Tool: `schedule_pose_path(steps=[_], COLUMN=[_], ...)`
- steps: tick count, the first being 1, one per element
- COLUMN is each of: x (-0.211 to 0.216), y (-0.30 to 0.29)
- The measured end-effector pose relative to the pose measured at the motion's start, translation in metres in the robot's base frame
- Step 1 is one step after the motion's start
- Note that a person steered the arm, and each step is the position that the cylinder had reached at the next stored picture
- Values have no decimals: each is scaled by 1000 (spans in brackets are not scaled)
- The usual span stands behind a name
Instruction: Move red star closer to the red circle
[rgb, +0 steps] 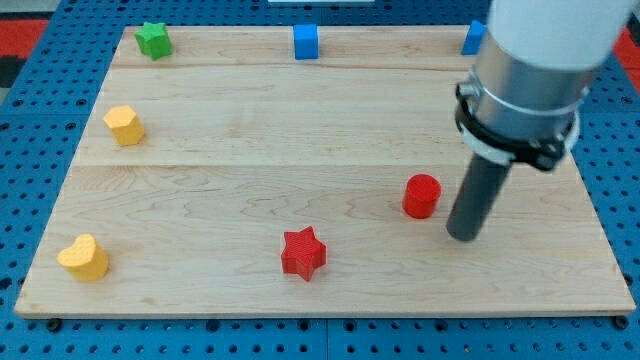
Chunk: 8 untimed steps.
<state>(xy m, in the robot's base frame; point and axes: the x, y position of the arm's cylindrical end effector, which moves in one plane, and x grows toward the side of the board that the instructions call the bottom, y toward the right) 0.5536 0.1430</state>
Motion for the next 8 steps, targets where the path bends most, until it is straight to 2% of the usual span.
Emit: schedule_pose_path(steps=[2, 3, 4, 5, 7, 8], x=[64, 64, 46, 26, 0, -11], y=[-122, -173, -193, -186, -138, -138])
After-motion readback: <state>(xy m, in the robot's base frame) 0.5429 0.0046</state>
